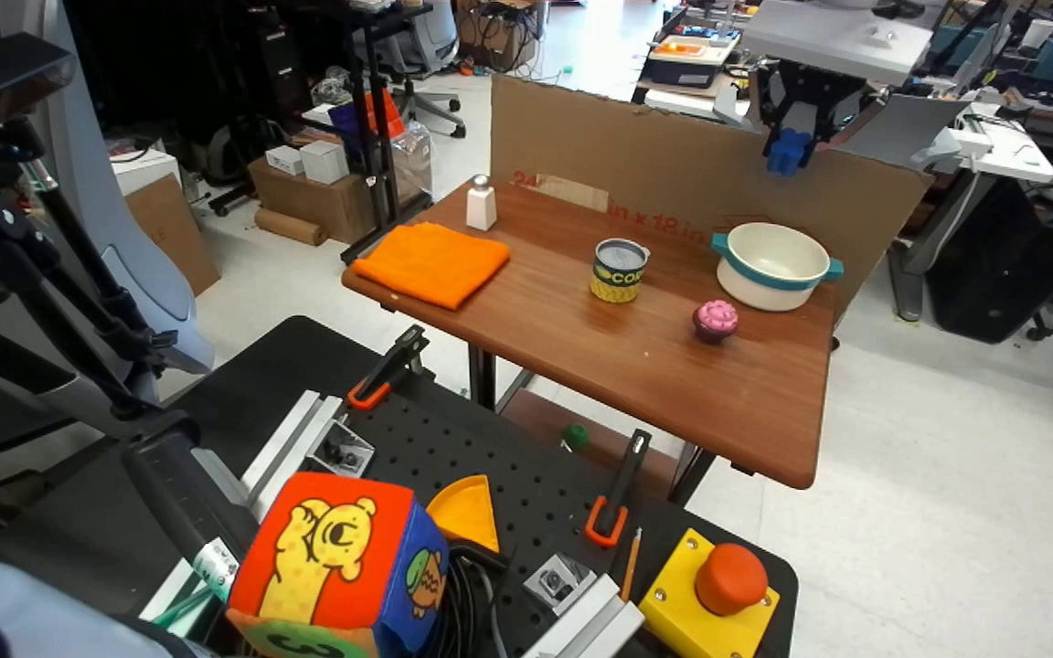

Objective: Put the blue block inside the white pot

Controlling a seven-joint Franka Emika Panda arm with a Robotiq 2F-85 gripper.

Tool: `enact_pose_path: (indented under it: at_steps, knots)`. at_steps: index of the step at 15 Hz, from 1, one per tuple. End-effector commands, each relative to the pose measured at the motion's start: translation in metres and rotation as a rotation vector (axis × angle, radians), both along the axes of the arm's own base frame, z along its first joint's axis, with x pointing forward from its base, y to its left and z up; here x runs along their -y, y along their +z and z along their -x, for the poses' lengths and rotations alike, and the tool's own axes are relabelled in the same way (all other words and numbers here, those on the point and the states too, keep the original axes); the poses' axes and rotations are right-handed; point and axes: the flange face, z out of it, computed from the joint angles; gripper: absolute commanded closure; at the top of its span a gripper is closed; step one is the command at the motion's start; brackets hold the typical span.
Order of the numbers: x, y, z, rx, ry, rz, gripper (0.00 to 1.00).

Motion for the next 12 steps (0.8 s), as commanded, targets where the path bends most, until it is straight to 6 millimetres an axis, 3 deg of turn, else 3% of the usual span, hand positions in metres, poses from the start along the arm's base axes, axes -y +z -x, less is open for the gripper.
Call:
enact_pose_path:
  at_steps: [1, 6, 12]
  knots:
    - [0.010, -0.027, -0.026, -0.056, -0.045, 0.041, 0.84]
    - [0.012, -0.069, -0.025, -0.189, -0.026, 0.068, 0.84]
    - [0.017, -0.094, -0.032, -0.283, -0.038, 0.044, 0.84]
